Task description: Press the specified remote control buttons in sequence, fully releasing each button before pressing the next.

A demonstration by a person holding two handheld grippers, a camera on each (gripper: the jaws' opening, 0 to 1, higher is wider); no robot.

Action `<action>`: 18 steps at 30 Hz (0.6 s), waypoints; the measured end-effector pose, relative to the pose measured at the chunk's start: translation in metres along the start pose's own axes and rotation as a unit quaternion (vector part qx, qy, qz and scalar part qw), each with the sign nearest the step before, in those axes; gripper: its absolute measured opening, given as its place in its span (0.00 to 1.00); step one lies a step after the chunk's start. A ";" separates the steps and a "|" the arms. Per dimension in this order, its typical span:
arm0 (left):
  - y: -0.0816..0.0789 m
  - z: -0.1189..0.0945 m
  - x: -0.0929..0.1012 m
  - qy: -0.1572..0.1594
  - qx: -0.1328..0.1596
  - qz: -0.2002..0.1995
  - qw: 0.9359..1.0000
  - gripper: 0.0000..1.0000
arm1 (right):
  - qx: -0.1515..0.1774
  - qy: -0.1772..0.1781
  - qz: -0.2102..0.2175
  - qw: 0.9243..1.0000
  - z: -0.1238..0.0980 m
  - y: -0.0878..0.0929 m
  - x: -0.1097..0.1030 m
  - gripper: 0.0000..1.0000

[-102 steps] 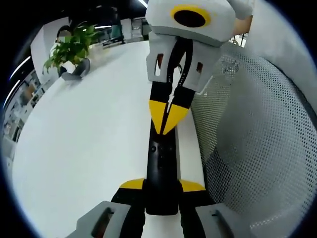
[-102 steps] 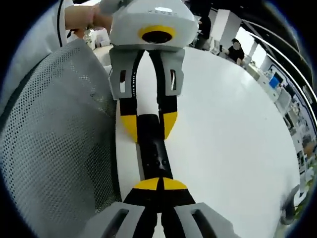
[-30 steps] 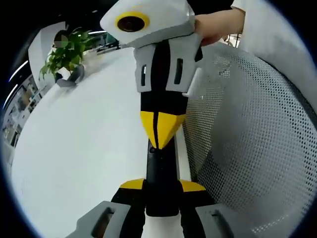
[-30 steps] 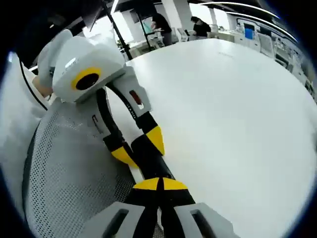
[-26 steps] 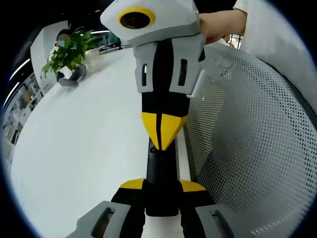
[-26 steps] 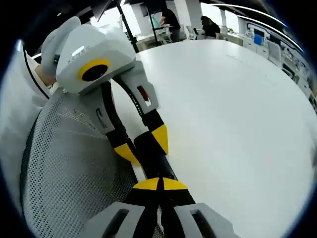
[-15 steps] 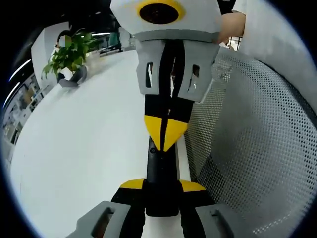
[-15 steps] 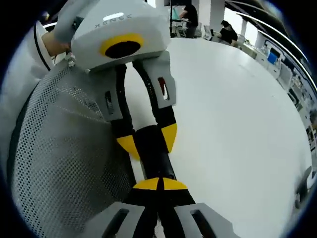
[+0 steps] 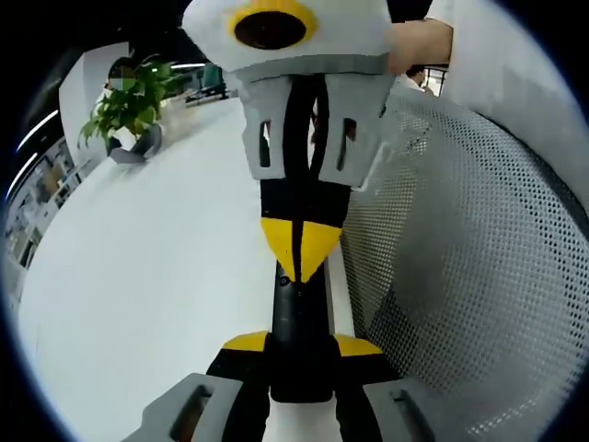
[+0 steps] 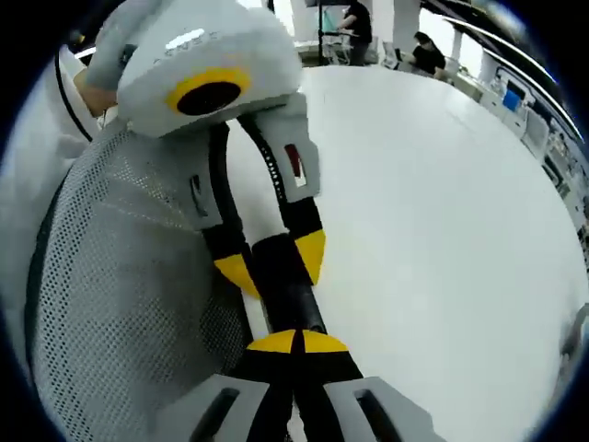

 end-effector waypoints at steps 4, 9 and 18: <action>0.000 0.000 0.001 -0.006 0.003 -0.008 1.000 0.25 | -0.007 0.020 -0.033 0.999 -0.001 -0.004 0.006 0.00; 0.001 0.000 0.001 -0.011 0.008 -0.013 1.000 0.25 | -0.014 -0.003 -0.031 0.999 0.004 -0.006 0.001 0.00; 0.001 0.000 0.002 -0.015 0.010 -0.014 1.000 0.25 | -0.038 -0.005 -0.009 0.999 0.009 -0.012 0.007 0.00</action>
Point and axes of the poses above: the point that each gripper's makers call its tool centre point, and the gripper's own axes: z roughly forward along the fingers, x roughly to its right, y roughly out of its underside, the point moved 7 cm from there along -z, roughly backward along the fingers, and after that the axes turned 14 degrees about z, right-handed, at the moved point
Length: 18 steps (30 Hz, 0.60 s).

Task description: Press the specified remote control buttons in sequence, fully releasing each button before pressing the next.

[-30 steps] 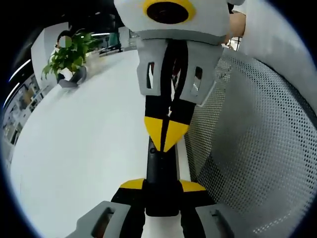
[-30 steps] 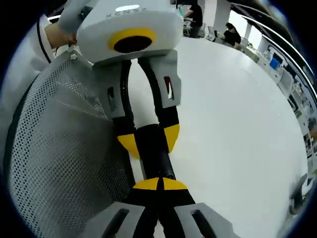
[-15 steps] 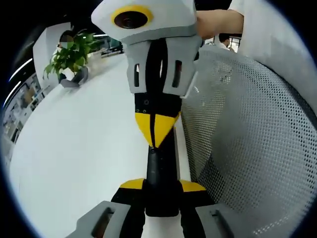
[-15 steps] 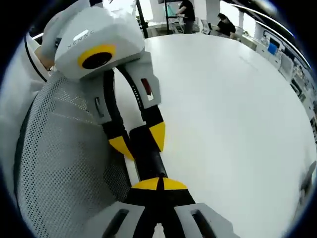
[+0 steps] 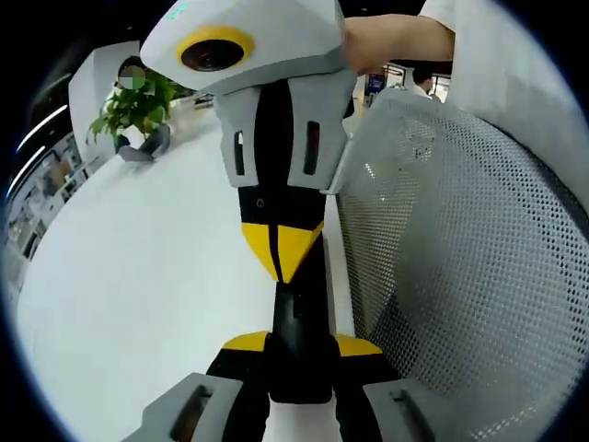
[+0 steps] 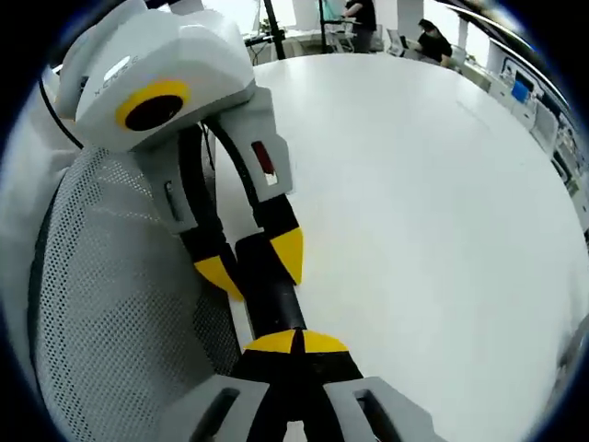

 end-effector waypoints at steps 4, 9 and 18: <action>-0.001 0.000 0.000 0.002 -0.003 0.002 1.000 0.25 | -0.005 -0.005 0.009 1.000 0.002 -0.003 0.002 0.00; 0.000 0.000 0.000 0.000 0.000 -0.001 1.000 0.25 | -0.001 -0.009 0.002 1.000 0.001 0.000 0.001 0.00; 0.001 0.000 0.000 0.005 0.007 0.003 1.000 0.24 | 0.050 -0.021 -0.051 0.997 -0.002 -0.001 -0.020 0.00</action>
Point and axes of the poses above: the point that each gripper's makers call its tool centre point, and the gripper's own axes: z roughly forward along the fingers, x roughly to its right, y roughly out of its underside, the point moved 7 cm from there along -z, roughly backward along the fingers, and after that the axes turned 14 degrees about z, right-handed, at the moved point
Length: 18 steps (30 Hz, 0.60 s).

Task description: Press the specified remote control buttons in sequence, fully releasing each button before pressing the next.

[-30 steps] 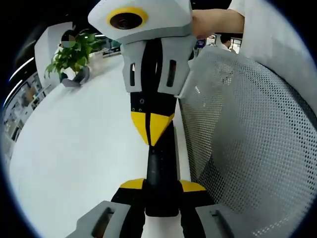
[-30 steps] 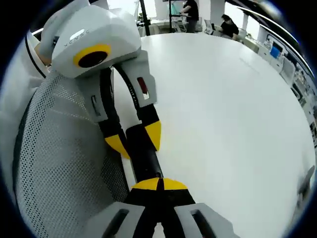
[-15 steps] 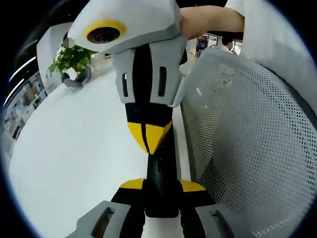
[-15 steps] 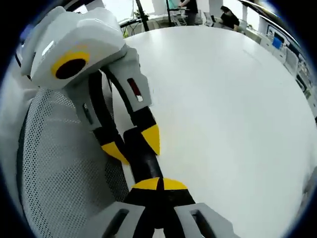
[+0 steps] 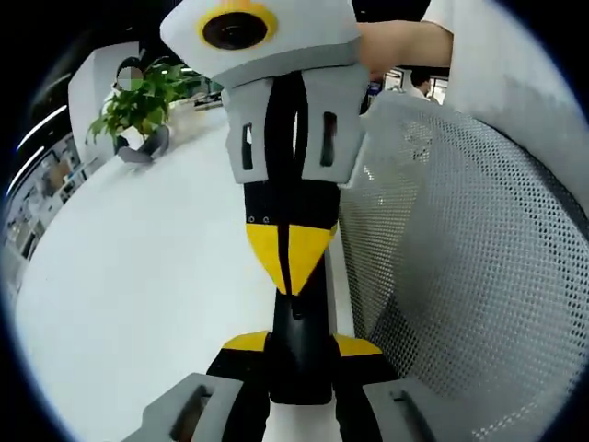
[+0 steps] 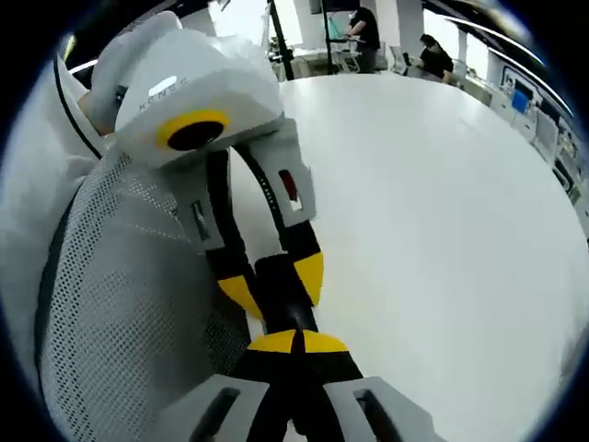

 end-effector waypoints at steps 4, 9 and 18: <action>0.000 0.000 0.000 0.000 -0.001 0.001 1.000 0.24 | -0.022 0.011 -0.025 0.999 0.003 0.002 -0.003 0.00; 0.000 0.000 0.000 0.000 0.000 0.001 1.000 0.24 | -0.027 0.032 -0.046 0.998 0.006 0.002 -0.006 0.00; -0.001 0.000 0.001 0.007 -0.003 0.008 1.000 0.25 | -0.010 0.025 -0.004 1.000 0.003 0.003 -0.004 0.00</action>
Point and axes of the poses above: the point that each gripper's makers call its tool centre point, and the gripper's own axes: z roughly forward along the fingers, x roughly to its right, y roughly out of its underside, the point moved 7 cm from there along -z, roughly backward along the fingers, and after that the axes turned 14 degrees about z, right-handed, at the moved point
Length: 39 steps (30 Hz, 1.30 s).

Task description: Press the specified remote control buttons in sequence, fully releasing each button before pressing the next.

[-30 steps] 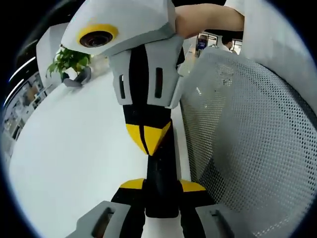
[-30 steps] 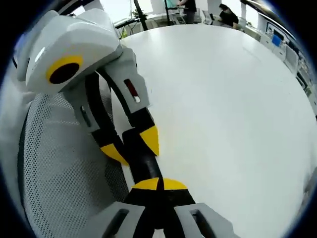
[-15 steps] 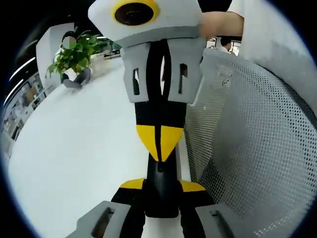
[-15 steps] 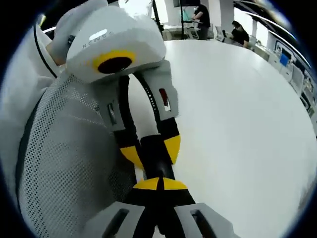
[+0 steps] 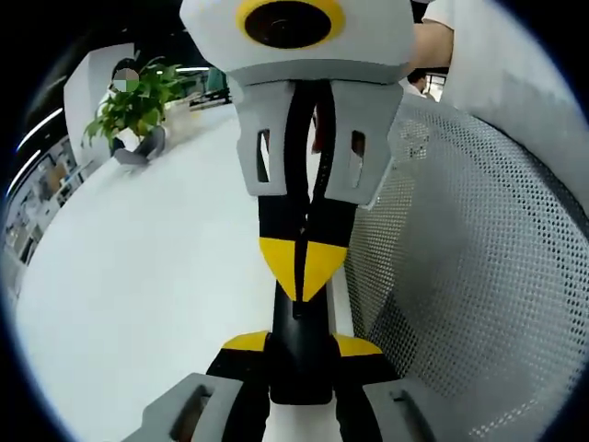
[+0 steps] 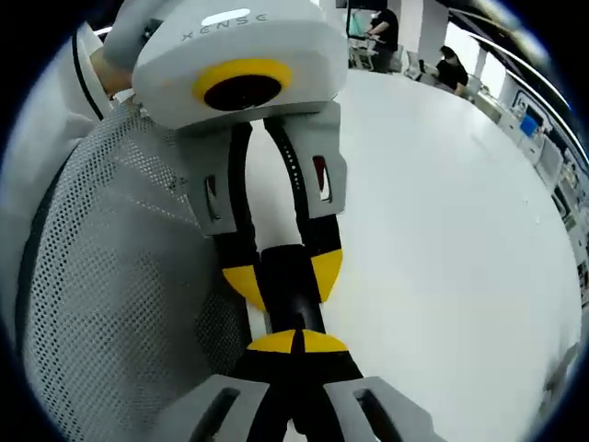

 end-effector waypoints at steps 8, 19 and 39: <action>0.000 0.000 0.000 0.000 -0.002 0.000 1.000 0.25 | -0.005 0.008 -0.039 0.999 0.005 -0.001 -0.005 0.00; 0.001 0.000 0.001 -0.003 0.002 -0.003 1.000 0.25 | 0.008 0.034 -0.075 0.997 0.003 0.000 -0.005 0.00; 0.000 0.000 -0.001 0.007 -0.006 0.009 1.000 0.25 | 0.006 0.089 -0.111 0.990 0.010 -0.003 -0.013 0.00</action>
Point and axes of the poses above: the point that each gripper's makers call its tool centre point, and the gripper's own axes: z roughly forward along the fingers, x roughly to its right, y roughly out of its underside, the point moved 7 cm from there along -z, roughly backward along the fingers, and after that the axes turned 14 degrees about z, right-handed, at the moved point
